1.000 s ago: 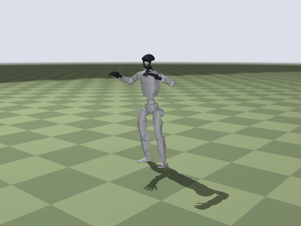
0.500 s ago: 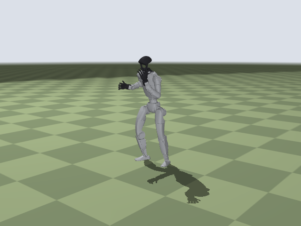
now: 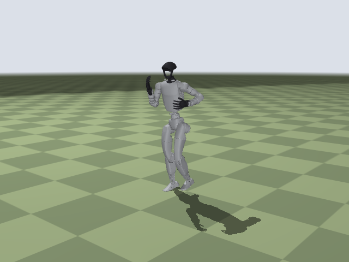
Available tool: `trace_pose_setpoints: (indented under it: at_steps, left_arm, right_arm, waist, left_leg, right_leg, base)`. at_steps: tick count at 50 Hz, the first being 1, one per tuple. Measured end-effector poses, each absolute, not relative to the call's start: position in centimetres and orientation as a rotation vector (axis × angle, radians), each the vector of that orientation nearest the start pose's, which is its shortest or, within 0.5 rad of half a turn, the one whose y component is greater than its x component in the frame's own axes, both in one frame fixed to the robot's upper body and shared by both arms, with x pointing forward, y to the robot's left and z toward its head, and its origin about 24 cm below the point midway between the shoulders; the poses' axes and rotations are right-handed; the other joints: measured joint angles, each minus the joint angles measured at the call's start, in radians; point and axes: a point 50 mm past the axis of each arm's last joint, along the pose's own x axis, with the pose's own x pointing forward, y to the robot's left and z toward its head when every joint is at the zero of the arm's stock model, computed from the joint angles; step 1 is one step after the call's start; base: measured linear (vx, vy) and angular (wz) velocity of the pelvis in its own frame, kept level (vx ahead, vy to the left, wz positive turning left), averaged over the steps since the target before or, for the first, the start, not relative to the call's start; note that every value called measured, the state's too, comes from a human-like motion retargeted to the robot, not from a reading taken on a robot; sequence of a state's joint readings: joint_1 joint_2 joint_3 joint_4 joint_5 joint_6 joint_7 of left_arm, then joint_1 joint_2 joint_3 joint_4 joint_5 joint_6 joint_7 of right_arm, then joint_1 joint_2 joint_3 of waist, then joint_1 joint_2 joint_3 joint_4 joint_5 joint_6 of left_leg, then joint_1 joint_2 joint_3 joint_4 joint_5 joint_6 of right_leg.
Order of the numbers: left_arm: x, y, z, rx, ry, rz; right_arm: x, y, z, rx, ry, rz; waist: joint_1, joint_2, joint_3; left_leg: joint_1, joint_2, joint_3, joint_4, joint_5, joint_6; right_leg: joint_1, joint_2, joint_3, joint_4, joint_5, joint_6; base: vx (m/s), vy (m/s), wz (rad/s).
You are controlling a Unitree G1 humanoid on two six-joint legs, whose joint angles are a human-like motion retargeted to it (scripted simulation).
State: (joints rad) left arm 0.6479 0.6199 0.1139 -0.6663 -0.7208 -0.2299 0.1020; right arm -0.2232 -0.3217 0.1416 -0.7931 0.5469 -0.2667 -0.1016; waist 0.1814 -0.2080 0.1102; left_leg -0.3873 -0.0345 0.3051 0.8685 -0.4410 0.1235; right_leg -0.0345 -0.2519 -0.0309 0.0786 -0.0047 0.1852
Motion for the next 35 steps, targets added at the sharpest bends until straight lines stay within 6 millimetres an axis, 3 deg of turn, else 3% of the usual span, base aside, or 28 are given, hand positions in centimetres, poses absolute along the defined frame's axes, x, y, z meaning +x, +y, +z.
trace_pose_setpoints:
  at_steps: [2, 3, 5, 7, 10, 12, 15, 17, 18, 20, 22, 23, 25, 28, 30, 32, 35]
  left_arm:
    - [13.5, 23.1, 12.4, -0.165, -0.194, 0.014]
    - [13.7, 22.7, 12.3, -0.184, -0.207, 0.019]
    - [15.1, 21.4, 12.8, -0.202, -0.296, 0.007]
    - [17.8, 19.4, 14.5, -0.243, -0.457, -0.023]
    - [22.0, 15.9, 20.0, -0.307, -0.761, -0.116]
    - [22.9, 14.2, 25.4, -0.336, -1.012, -0.176]
    - [20.8, 13.5, 32.1, -0.454, -1.391, -0.219]
    - [20.1, 13.3, 34.0, -0.378, -1.497, -0.061]
    - [19.5, 13.5, 34.2, -0.434, -1.524, -0.030]
    - [18.9, 13.8, 34.1, -0.537, -1.527, -0.015]
    - [18.7, 13.9, 33.5, -0.576, -1.498, -0.063]
    - [18.7, 13.7, 33.1, -0.565, -1.477, -0.112]
    - [18.9, 13.0, 31.9, -0.478, -1.413, -0.238]
    - [20.3, 12.5, 28.5, -0.353, -1.212, -0.337]
    - [21.7, 12.9, 24.8, -0.289, -1.013, -0.298]
    - [22.2, 14.5, 19.9, -0.275, -0.767, -0.199]
    - [19.7, 17.9, 13.4, -0.377, -0.442, -0.054]
  right_arm:
    - [17.6, -13.0, 24.6, 0.299, -1.011, 0.514]
    - [17.4, -12.9, 23.9, 0.254, -0.973, 0.548]
    - [17.4, -12.7, 22.8, 0.183, -0.908, 0.584]
    - [18.4, -12.7, 20.8, 0.129, -0.812, 0.543]
    - [20.2, -13.6, 15.1, -0.025, -0.566, 0.375]
    - [20.1, -15.4, 11.7, -0.098, -0.411, 0.285]
    - [18.0, -18.0, 10.4, -0.146, -0.333, 0.242]
    - [16.4, -19.9, 11.9, -0.029, -0.318, 0.236]
    - [15.8, -20.4, 12.1, -0.034, -0.293, 0.248]
    - [15.0, -21.2, 11.8, -0.044, -0.226, 0.245]
    - [14.6, -21.9, 11.0, -0.066, -0.163, 0.215]
    - [14.6, -22.0, 10.4, -0.078, -0.139, 0.197]
    - [14.8, -21.7, 9.3, -0.086, -0.111, 0.175]
    - [16.5, -20.8, 8.5, -0.053, -0.122, 0.167]
    - [18.9, -19.3, 8.7, -0.026, -0.163, 0.208]
    - [22.0, -16.6, 11.2, -0.032, -0.303, 0.307]
    - [24.2, -12.1, 19.2, -0.035, -0.694, 0.448]
  waist:
    - [-0.026, 0.101, -0.008]
    - [-0.046, 0.172, -0.004]
    - [-0.107, 0.262, 0.005]
    - [-0.198, 0.266, 0.043]
    - [-0.314, 0.210, 0.112]
    - [-0.350, 0.183, 0.117]
    - [-0.402, 0.214, 0.065]
    - [-0.455, 0.276, 0.010]
    - [-0.486, 0.307, -0.012]
    - [-0.535, 0.330, -0.050]
    - [-0.541, 0.284, -0.076]
    - [-0.522, 0.239, -0.083]
    - [-0.462, 0.144, -0.097]
    - [-0.346, 0.094, -0.066]
    - [-0.282, 0.093, -0.018]
    - [-0.257, 0.115, 0.043]
    - [-0.256, 0.132, 0.106]
  left_leg:
    - [0.177, 0.043, -0.035, -0.348, 0.117, -0.075]
    - [0.261, 0.095, -0.047, -0.488, 0.176, -0.119]
    - [0.343, 0.172, -0.065, -0.628, 0.163, -0.161]
    - [0.363, 0.166, -0.106, -0.626, -0.010, -0.104]
    - [0.330, 0.110, -0.191, -0.480, -0.186, 0.052]
    - [0.263, 0.086, -0.210, -0.367, -0.205, 0.074]
    - [0.257, 0.090, -0.222, -0.449, -0.122, 0.019]
    - [0.290, 0.112, -0.235, -0.597, 0.026, -0.026]
    - [0.309, 0.123, -0.249, -0.661, 0.111, -0.049]
    - [0.336, 0.115, -0.261, -0.743, 0.269, -0.098]
    - [0.358, 0.053, -0.215, -0.739, 0.328, -0.092]
    - [0.360, 0.011, -0.176, -0.683, 0.306, -0.058]
    - [0.263, -0.047, -0.108, -0.360, 0.172, 0.024]
    - [0.044, -0.030, -0.084, 0.274, -0.029, 0.026]
    - [-0.060, -0.007, -0.090, 0.604, -0.126, 0.014]
    - [-0.134, 0.025, -0.108, 0.834, -0.186, -0.004]
    - [-0.225, 0.061, -0.141, 1.015, -0.237, -0.024]
  right_leg:
    - [0.011, 0.080, -0.050, 0.109, -0.038, -0.073]
    - [-0.016, 0.132, -0.091, 0.262, -0.119, -0.126]
    - [-0.169, 0.179, -0.147, 0.705, -0.304, -0.194]
    - [-0.314, 0.168, -0.127, 1.088, -0.434, -0.194]
    - [-0.438, 0.134, -0.070, 1.443, -0.564, -0.174]
    - [-0.500, 0.099, -0.062, 1.524, -0.600, -0.189]
    - [-0.531, 0.094, -0.103, 1.406, -0.537, -0.210]
    - [-0.476, 0.133, -0.159, 1.144, -0.400, -0.203]
    - [-0.417, 0.162, -0.184, 0.968, -0.326, -0.193]
    - [-0.278, 0.209, -0.194, 0.577, -0.180, -0.163]
    - [-0.142, 0.192, -0.157, 0.250, -0.043, -0.120]
    - [-0.089, 0.160, -0.139, 0.148, 0.011, -0.096]
    - [-0.025, 0.082, -0.134, 0.053, 0.022, -0.066]
    - [0.037, 0.048, -0.118, 0.040, -0.206, -0.066]
    - [0.063, 0.053, -0.082, 0.057, -0.364, -0.083]
    - [0.051, 0.077, -0.041, 0.140, -0.471, -0.135]
    - [-0.045, 0.108, 0.015, 0.364, -0.564, -0.205]
  base:
    - [0.23, 0.17, -0.91]
    - [0.17, 0.18, -0.63]
    - [0.09, 0.16, 0.01]
    - [0.02, 0.12, 0.96]
    - [0.02, 0.06, 1.26]
    - [0.07, 0.04, 0.82]
    - [0.19, 0.03, 0.37]
    - [0.26, -0.02, 0.48]
    - [0.28, -0.06, 0.77]
    - [0.27, -0.10, 0.94]
    - [0.23, -0.15, 0.66]
    - [0.18, -0.16, 0.11]
    - [0.14, -0.15, -0.35]
    - [0.08, -0.10, -0.80]
    - [0.03, -0.05, -1.08]
    - [-0.01, -0.02, -1.11]
    - [0.03, -0.02, -0.77]
